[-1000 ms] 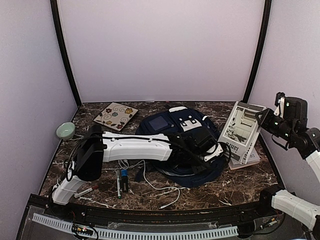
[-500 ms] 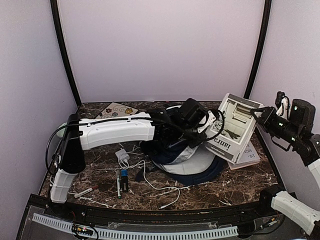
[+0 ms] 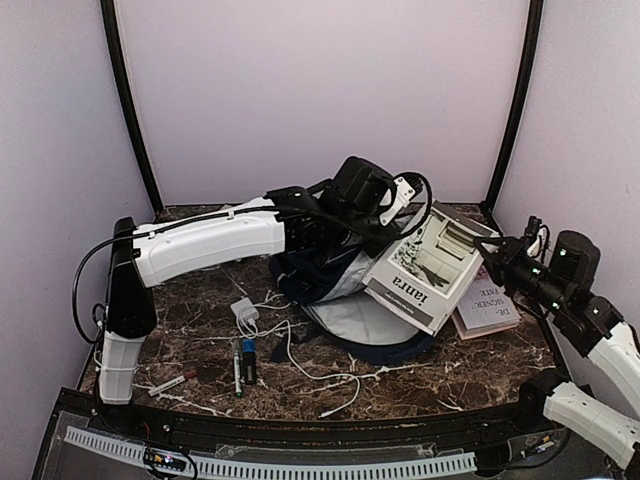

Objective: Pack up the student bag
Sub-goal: Place the book in the largest pocket of the bag, then adjust the book in the largest pocket of the bag.

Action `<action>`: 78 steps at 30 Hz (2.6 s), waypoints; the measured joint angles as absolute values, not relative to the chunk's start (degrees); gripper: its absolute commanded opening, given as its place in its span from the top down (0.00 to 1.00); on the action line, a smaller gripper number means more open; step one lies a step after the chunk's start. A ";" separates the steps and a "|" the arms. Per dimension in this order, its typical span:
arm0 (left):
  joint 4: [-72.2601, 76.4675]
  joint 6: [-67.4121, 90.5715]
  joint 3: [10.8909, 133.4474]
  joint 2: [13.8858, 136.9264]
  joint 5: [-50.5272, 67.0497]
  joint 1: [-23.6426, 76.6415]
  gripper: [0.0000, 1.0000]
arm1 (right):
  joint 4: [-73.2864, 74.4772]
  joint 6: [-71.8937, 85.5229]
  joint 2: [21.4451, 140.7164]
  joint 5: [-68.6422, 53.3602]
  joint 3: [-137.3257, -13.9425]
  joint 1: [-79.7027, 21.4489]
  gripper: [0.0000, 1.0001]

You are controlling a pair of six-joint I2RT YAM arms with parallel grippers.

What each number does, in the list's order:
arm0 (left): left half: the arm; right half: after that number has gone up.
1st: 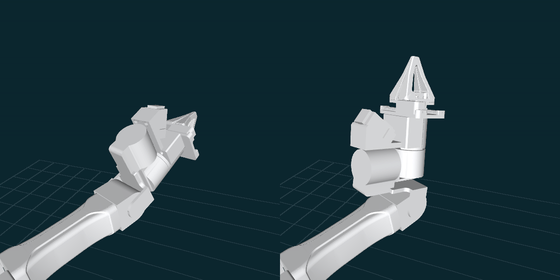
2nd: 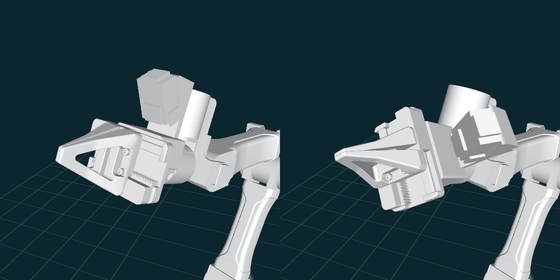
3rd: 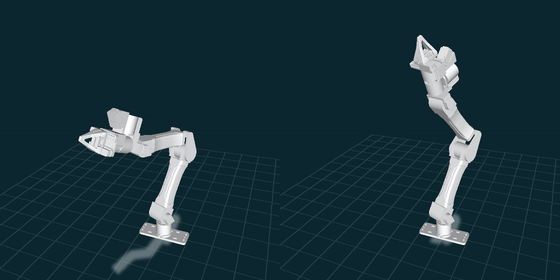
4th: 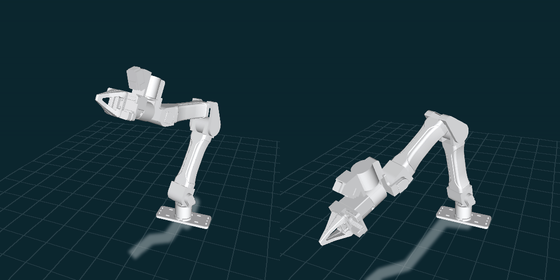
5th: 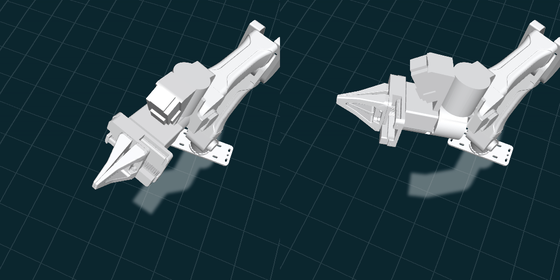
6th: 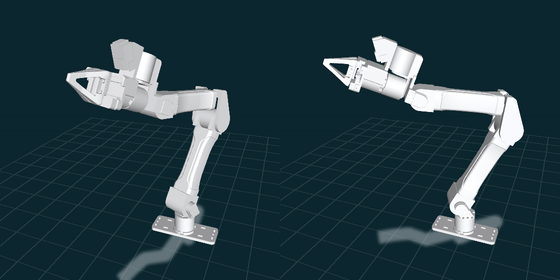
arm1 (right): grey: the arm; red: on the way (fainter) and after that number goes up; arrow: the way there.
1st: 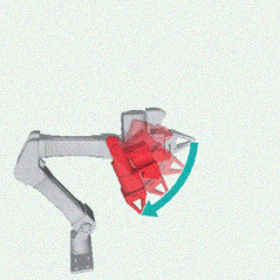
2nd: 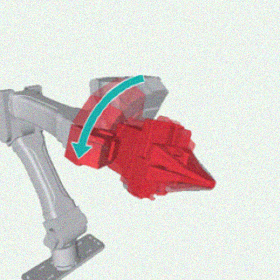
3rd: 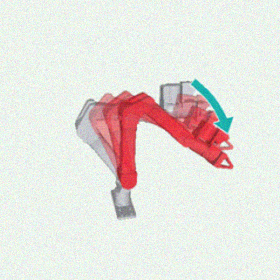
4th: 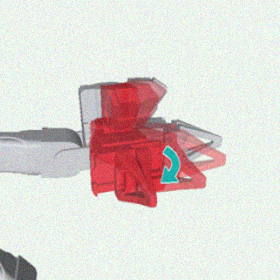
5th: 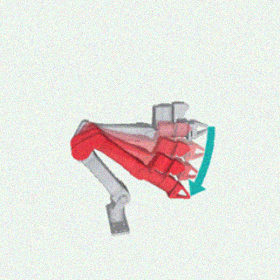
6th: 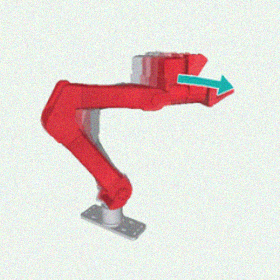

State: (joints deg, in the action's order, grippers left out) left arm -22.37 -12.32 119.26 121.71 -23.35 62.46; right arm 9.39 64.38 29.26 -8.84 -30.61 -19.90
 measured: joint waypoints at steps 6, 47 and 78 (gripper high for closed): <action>-24.32 -11.94 123.52 121.71 -23.49 62.39 1.00 | 0.23 65.54 37.26 -5.78 -28.14 -20.60 1.00; -22.63 -2.15 122.91 118.72 -15.77 62.83 1.00 | -20.80 74.76 71.83 27.68 -30.26 -43.62 0.28; -14.37 -3.79 108.33 111.74 -14.39 61.91 1.00 | 21.76 33.47 80.79 -23.68 -51.13 -13.87 0.36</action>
State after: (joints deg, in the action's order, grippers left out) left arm -14.37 -3.79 108.33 111.74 -14.39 61.91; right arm 21.76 33.47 80.79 -23.68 -51.13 -13.87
